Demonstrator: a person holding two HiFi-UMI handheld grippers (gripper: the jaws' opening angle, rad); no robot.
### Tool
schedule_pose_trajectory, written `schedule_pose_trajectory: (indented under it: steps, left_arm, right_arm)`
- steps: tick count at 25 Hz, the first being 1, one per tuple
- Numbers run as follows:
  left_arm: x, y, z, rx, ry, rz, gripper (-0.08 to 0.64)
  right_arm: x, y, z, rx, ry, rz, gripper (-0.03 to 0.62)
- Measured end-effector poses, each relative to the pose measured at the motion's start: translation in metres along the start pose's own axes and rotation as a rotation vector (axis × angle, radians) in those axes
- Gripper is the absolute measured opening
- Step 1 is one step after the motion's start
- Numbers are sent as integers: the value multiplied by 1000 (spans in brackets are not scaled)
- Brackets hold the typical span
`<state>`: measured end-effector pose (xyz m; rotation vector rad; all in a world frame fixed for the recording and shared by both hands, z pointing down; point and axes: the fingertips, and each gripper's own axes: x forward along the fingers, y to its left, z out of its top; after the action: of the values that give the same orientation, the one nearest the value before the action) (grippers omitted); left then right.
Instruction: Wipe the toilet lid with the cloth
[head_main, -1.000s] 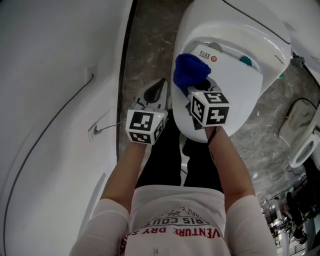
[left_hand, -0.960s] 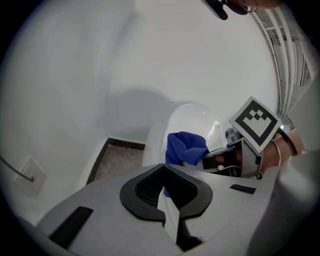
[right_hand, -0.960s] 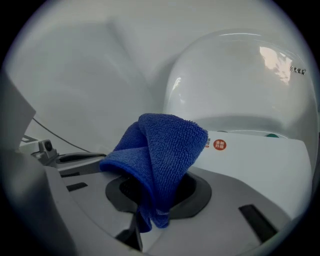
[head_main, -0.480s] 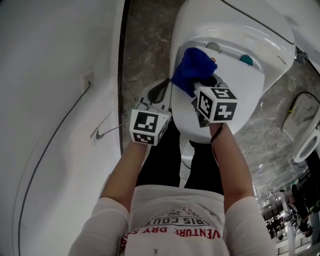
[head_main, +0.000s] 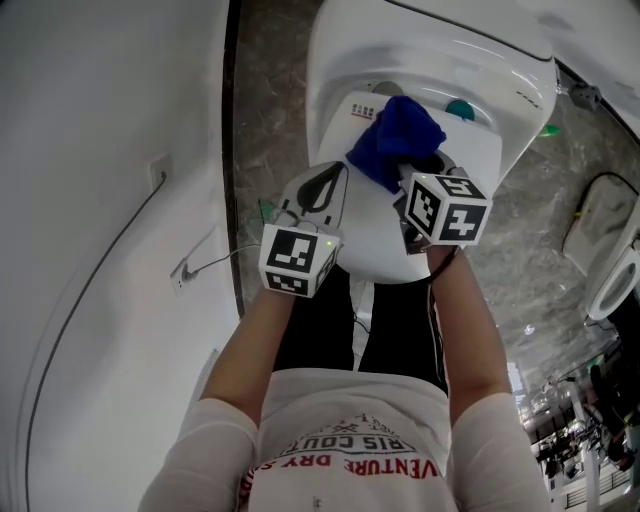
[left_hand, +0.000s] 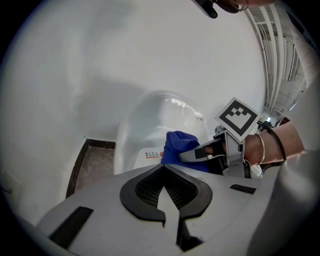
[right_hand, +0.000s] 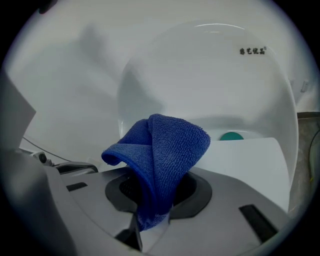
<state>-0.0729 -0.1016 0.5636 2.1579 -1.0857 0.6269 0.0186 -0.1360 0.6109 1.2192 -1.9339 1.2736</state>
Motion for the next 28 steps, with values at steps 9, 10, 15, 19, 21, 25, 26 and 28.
schedule_pose_trajectory:
  steps: [9, 10, 15, 19, 21, 25, 26, 28]
  left_arm:
    - [31, -60, 13, -6, -27, 25, 6]
    - [35, -67, 15, -6, -30, 26, 6]
    - [53, -101, 17, -18, -36, 40, 6]
    - [65, -126, 16, -28, -30, 44, 6]
    - [70, -135, 14, -41, -29, 49, 6]
    - [73, -147, 11, -53, -27, 64, 6]
    - [72, -150, 10, -52, -28, 65, 6]
    - [69, -152, 8, -54, -27, 66, 6]
  right_arm:
    - [-44, -73, -3, -25, 25, -30, 87]
    - [-48, -81, -3, -26, 26, -31, 87]
    - [-72, -121, -8, -29, 42, -44, 87]
    - [-88, -155, -11, -57, 79, -59, 87]
    - [-93, -169, -13, -79, 103, -66, 87]
    - [-102, -188, -19, -117, 122, -87, 87]
    - [-104, -192, -21, -128, 125, -97, 87]
    - [-109, -202, -23, -152, 134, -131, 87]
